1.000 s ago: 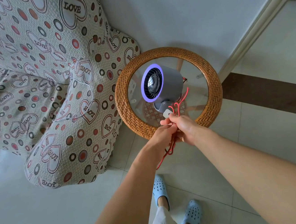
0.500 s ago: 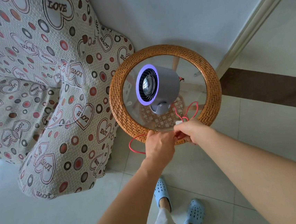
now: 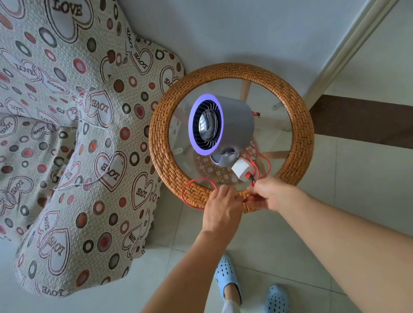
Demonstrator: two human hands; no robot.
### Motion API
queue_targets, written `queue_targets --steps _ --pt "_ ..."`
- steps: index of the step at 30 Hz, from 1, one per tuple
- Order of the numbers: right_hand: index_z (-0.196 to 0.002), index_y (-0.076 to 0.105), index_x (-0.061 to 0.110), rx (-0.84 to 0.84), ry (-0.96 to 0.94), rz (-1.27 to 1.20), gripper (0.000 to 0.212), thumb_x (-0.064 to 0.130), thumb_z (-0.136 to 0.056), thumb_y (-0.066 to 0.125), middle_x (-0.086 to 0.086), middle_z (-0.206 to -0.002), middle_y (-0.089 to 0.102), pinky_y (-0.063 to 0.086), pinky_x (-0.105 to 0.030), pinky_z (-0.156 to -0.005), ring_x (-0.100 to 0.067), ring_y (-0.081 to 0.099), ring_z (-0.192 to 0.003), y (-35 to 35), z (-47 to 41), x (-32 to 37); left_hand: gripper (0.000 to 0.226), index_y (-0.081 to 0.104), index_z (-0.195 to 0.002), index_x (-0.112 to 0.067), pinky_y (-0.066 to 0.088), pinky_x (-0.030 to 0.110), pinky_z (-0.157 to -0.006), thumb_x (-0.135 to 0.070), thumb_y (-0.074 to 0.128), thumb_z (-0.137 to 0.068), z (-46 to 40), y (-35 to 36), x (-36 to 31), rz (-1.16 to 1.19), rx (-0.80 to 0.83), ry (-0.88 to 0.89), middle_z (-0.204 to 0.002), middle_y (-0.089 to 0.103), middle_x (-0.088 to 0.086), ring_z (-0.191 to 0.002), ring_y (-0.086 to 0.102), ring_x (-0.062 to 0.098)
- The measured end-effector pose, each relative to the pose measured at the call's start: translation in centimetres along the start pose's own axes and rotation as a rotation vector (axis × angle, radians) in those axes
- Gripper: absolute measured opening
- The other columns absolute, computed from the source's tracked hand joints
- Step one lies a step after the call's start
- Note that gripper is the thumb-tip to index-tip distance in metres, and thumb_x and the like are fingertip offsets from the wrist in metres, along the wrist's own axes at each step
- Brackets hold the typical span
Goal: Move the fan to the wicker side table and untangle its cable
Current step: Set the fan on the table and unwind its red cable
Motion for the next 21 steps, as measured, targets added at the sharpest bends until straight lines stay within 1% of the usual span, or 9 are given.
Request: queue_targets --steps 2,3,6,9,11,14,17,19,21 --pt "-0.079 0.053 0.002 -0.027 0.009 -0.154 0.021 -0.011 -0.093 0.044 -0.012 -0.071 0.050 0.055 -0.034 -0.037 -0.021 0.049 -0.052 0.7 -0.8 -0.4 0.011 0.074 -0.085 -0.011 0.052 0.033 -0.080 -0.008 0.068 -0.077 -0.8 1.0 1.2 0.032 0.042 -0.033 -0.100 0.061 0.006 -0.099 0.057 0.026" --pt "-0.080 0.054 0.001 -0.038 0.015 -0.221 0.020 -0.012 -0.092 0.045 -0.012 -0.071 0.051 0.057 -0.037 -0.041 -0.022 0.049 -0.050 1.0 -1.2 -0.5 0.013 0.073 -0.088 -0.009 0.051 0.035 -0.083 -0.007 0.064 -0.079 -1.3 1.4 1.8 0.030 0.058 -0.027 -0.104 0.059 0.008 -0.103 0.055 0.028" --pt "-0.085 0.055 -0.001 -0.071 0.007 -0.365 0.018 -0.013 -0.091 0.043 -0.015 -0.068 0.055 0.056 -0.040 -0.039 -0.026 0.052 -0.047 1.8 -2.2 -0.8 0.005 0.073 -0.072 -0.007 0.054 0.033 -0.066 -0.004 0.075 -0.069 -2.6 2.1 3.0 0.055 0.084 -0.048 -0.089 0.063 0.008 -0.089 0.062 0.029" --pt "-0.102 0.057 -0.002 -0.092 -0.014 -0.435 0.019 -0.011 -0.093 0.043 -0.018 -0.075 0.059 0.058 -0.039 -0.041 -0.027 0.058 -0.048 2.3 -3.3 -0.6 0.018 0.072 -0.098 -0.007 0.047 0.033 -0.069 -0.007 0.056 -0.089 -4.0 4.3 4.3 0.087 0.128 -0.099 -0.108 0.061 0.007 -0.103 0.058 0.027" --pt "-0.110 0.058 -0.004 -0.091 -0.016 -0.476 0.021 -0.009 -0.094 0.044 -0.021 -0.082 0.063 0.059 -0.040 -0.046 -0.029 0.063 -0.055 2.6 -3.8 -0.2 0.024 0.069 -0.111 -0.012 0.050 0.034 -0.072 -0.010 0.053 -0.094 -4.8 5.1 5.1 0.092 0.148 -0.139 -0.119 0.059 0.002 -0.109 0.056 0.024" --pt "-0.116 0.056 -0.007 -0.113 -0.018 -0.493 0.025 -0.010 -0.094 0.045 -0.022 -0.081 0.063 0.060 -0.042 -0.048 -0.030 0.063 -0.057 3.2 -4.3 0.8 0.025 0.069 -0.112 -0.014 0.052 0.036 -0.072 -0.009 0.057 -0.091 -5.7 5.7 6.0 0.107 0.154 -0.191 -0.121 0.059 0.000 -0.110 0.057 0.023" --pt "-0.115 0.056 -0.009 -0.144 -0.030 -0.495 0.025 -0.010 -0.093 0.044 -0.020 -0.073 0.064 0.061 -0.044 -0.063 -0.029 0.063 -0.052 4.0 -4.5 1.9 0.025 0.070 -0.110 -0.015 0.049 0.035 -0.067 -0.006 0.061 -0.089 -6.2 6.0 6.9 0.130 0.140 -0.261 -0.114 0.060 0.000 -0.106 0.058 0.023" --pt "-0.116 0.056 -0.008 -0.147 -0.038 -0.514 0.024 -0.008 -0.094 0.046 -0.022 -0.078 0.066 0.061 -0.041 -0.063 -0.028 0.064 -0.053 4.3 -4.6 2.6 0.025 0.069 -0.112 -0.015 0.050 0.036 -0.069 -0.008 0.061 -0.090 -6.5 6.0 7.4 0.148 0.116 -0.303 -0.114 0.059 0.001 -0.105 0.057 0.024" --pt "-0.116 0.055 -0.005 -0.160 -0.042 -0.537 0.023 -0.007 -0.095 0.048 -0.018 -0.076 0.063 0.060 -0.037 -0.060 -0.025 0.062 -0.053 4.4 -4.5 3.1 0.024 0.067 -0.113 -0.013 0.051 0.037 -0.071 -0.010 0.061 -0.090 -6.9 6.0 7.9 0.154 0.081 -0.328 -0.116 0.060 0.002 -0.106 0.056 0.025"
Point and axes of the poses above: each hand's wrist, its own z-axis away from the middle knuckle, its own y-axis out of the palm, x = y × z, the point moved 3 cm from there along -z, towards the middle knuckle
